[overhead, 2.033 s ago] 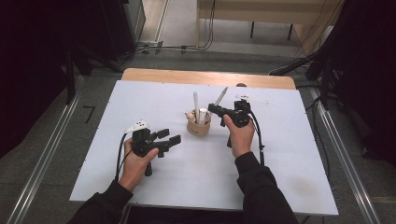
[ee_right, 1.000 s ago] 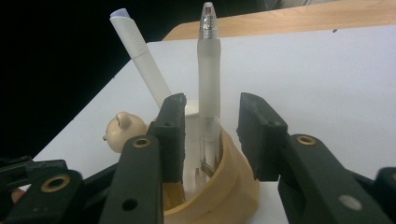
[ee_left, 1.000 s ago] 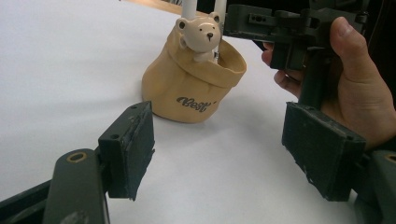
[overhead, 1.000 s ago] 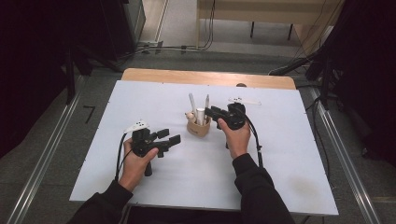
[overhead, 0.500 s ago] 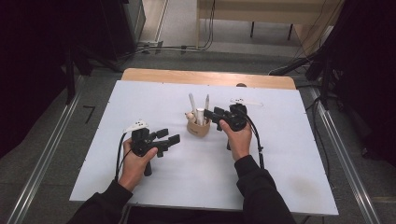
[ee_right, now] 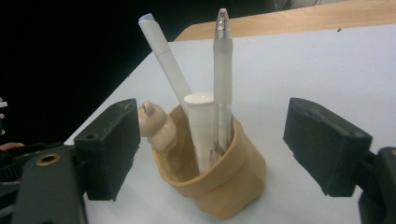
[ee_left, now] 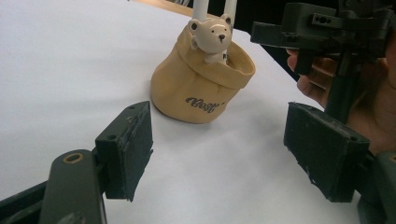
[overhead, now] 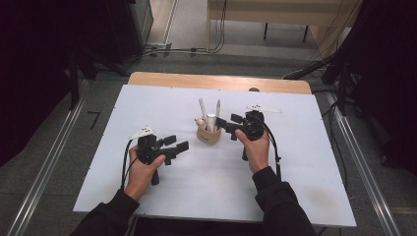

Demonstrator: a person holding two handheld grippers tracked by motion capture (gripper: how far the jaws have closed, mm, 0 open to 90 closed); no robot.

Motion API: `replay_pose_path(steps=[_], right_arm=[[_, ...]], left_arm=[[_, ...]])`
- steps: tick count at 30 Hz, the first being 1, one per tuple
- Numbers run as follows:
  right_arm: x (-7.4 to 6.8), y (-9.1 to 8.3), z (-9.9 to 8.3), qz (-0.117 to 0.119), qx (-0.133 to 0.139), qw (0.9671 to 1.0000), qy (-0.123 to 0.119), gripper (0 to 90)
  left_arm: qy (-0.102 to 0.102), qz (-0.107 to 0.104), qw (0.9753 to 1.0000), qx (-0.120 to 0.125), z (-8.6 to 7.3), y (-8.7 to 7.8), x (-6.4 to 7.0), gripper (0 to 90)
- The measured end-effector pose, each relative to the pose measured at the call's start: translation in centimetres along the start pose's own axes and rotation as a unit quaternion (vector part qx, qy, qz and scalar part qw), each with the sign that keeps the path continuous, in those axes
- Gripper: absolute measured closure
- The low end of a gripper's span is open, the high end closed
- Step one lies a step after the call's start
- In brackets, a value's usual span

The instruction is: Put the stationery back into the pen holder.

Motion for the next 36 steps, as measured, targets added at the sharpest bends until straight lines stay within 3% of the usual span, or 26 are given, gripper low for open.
replay_pose_path(steps=[14,36], right_arm=[[-0.1,-0.9,-0.2,-0.009,-0.004,0.9999,-0.008,13.8],[0.5,-3.2,-1.7,-0.021,-0.009,0.9997,-0.013,13.9]], left_arm=[[-0.004,0.003,1.0,0.0,0.1,-0.4,-0.4,23.8],[-0.019,0.021,0.9993,0.025,0.9,-2.3,-2.0,23.0]])
Point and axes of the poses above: each handheld gripper's, and its own axes: y roughly forward along the jaws, z roughly out of its top, x roughly to its right, the point moved 3 cm from there along y, roughly forward along the jaws, and after that the axes turned 8 degrees about -y, right-handed, at the moved point
